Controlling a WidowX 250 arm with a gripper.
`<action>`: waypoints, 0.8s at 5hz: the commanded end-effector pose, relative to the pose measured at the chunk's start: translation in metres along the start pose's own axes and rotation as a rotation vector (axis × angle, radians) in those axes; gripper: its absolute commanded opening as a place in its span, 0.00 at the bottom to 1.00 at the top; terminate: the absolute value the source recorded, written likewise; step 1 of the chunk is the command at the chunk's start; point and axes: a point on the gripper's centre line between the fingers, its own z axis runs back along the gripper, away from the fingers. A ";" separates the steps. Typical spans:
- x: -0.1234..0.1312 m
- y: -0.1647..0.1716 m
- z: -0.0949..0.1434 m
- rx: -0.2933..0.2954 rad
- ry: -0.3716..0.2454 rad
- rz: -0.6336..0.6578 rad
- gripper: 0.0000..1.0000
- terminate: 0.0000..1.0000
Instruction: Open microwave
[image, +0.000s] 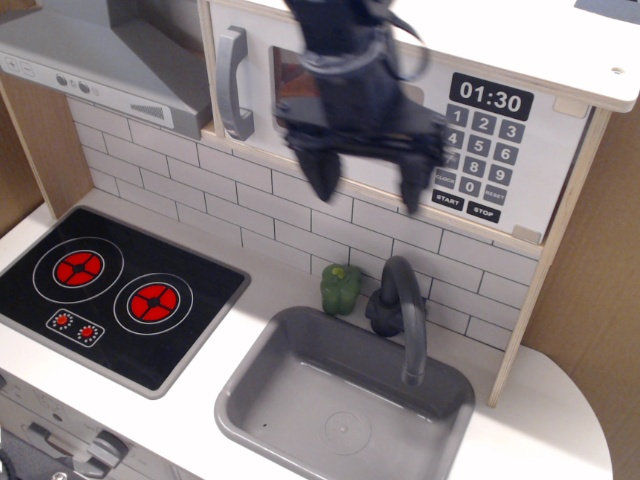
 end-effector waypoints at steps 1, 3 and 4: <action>0.033 0.060 0.030 0.073 -0.139 -0.008 1.00 0.00; 0.056 0.087 0.024 0.116 -0.162 0.012 1.00 0.00; 0.063 0.099 0.019 0.148 -0.187 0.022 1.00 0.00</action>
